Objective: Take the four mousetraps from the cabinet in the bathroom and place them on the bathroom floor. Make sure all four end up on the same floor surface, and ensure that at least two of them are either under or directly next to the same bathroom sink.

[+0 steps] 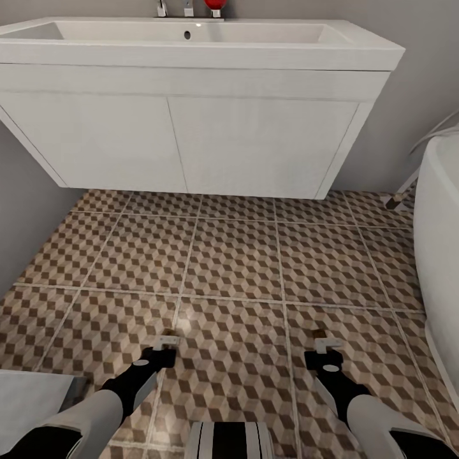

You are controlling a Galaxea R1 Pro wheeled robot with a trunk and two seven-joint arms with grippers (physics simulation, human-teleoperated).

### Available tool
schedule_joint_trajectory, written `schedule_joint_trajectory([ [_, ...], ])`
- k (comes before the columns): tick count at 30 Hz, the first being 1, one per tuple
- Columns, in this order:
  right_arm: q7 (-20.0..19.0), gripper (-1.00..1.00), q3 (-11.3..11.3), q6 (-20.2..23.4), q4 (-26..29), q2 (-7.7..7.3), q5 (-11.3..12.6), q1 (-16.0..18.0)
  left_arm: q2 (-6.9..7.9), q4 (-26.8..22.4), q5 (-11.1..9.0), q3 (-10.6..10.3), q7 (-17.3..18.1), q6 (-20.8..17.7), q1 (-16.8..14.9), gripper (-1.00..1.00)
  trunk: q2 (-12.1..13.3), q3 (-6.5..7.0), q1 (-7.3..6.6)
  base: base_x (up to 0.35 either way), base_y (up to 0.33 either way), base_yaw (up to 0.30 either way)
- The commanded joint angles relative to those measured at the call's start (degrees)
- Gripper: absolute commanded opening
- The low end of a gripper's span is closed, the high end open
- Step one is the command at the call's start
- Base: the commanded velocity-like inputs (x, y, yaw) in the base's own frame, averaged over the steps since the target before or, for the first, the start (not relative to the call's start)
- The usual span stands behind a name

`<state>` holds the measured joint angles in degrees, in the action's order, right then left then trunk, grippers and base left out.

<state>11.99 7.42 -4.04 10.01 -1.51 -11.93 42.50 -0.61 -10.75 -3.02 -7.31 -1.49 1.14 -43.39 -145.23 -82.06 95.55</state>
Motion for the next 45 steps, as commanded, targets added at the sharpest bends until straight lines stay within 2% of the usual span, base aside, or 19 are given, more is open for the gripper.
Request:
schedule_joint_trajectory([
  [1,-0.03,-1.00,0.49,-0.27,-0.10,0.06,-0.46,0.04,0.01,0.05,-0.23,-0.43,0.14,0.15,-0.03,-1.00,-0.01,-0.03,-0.01,0.000,0.000,0.000],
  [17,-0.03,-1.00,0.57,-0.27,-0.09,1.00,-0.54,0.04,-0.44,-0.09,-0.14,-0.34,1.14,0.43,-0.03,-1.00,-0.01,-0.03,-0.01,0.000,0.000,0.000],
  [25,-0.03,-1.00,0.51,-0.33,-0.11,1.07,-0.55,0.04,-0.34,-0.33,-0.22,-0.34,1.09,0.59,-0.03,-1.00,-0.01,-0.03,-0.01,0.000,0.000,0.000],
  [33,-0.03,-1.00,0.49,-0.29,-0.09,1.00,-0.55,0.04,-0.37,-0.32,-0.24,-0.34,0.89,3.17,-0.03,-1.00,-0.01,-0.03,-0.01,0.000,0.000,0.000],
  [45,-0.03,-1.00,0.49,0.15,-0.08,1.02,-0.55,0.04,-0.84,-0.32,-0.20,-0.28,0.07,3.44,-0.03,-1.00,-0.01,-0.03,-0.01,0.000,0.000,0.000],
])
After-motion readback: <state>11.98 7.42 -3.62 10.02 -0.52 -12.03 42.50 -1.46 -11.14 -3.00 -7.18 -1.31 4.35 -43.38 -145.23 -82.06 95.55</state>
